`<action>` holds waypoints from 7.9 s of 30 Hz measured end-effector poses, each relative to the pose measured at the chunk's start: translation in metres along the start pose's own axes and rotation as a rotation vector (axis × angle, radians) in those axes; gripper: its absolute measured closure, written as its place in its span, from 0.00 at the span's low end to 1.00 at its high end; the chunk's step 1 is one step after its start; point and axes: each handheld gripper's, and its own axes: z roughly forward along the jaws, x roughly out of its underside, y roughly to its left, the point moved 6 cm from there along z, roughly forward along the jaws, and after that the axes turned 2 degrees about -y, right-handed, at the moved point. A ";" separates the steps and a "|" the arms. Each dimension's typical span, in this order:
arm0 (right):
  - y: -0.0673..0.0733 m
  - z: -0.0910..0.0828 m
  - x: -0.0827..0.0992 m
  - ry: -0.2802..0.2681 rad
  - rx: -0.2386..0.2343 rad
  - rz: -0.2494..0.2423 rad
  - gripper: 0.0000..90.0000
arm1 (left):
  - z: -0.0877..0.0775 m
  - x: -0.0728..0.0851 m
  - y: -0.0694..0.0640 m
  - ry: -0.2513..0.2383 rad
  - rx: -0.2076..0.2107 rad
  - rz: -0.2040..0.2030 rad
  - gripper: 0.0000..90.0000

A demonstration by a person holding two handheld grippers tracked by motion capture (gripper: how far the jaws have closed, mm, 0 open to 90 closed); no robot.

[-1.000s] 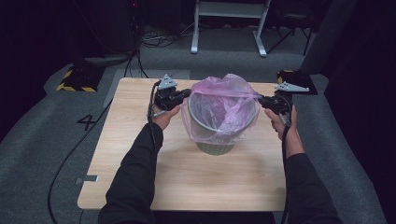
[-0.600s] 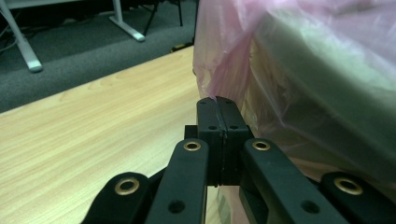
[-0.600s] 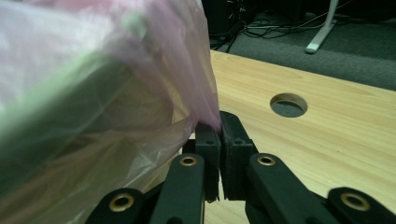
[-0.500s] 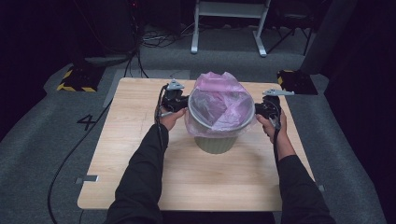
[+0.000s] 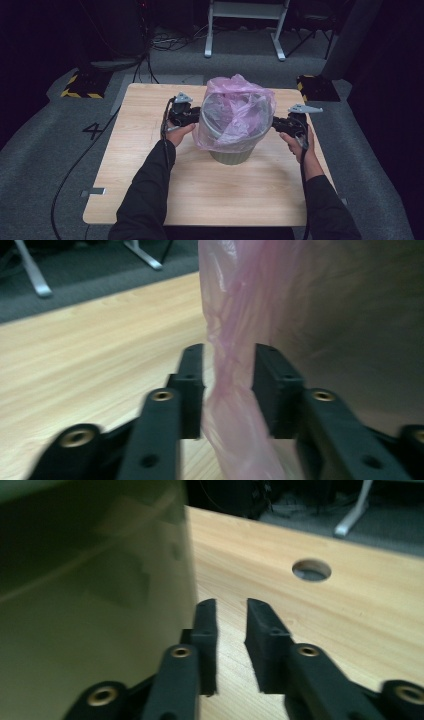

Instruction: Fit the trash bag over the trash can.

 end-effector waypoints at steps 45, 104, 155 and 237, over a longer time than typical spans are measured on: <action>0.105 -0.077 -0.023 -0.169 -0.096 -0.195 0.44 | -0.064 0.054 -0.117 -0.012 0.171 0.412 0.95; 0.053 -0.071 0.013 -0.155 -0.071 -0.001 1.00 | -0.112 -0.017 -0.054 -0.162 0.066 0.299 0.18; 0.049 -0.062 -0.025 -0.105 -0.164 -0.105 0.83 | -0.054 -0.041 -0.004 -0.124 0.062 0.174 0.93; -0.005 0.007 -0.032 -0.025 0.015 0.127 1.00 | 0.030 -0.010 -0.011 0.054 0.102 0.064 0.99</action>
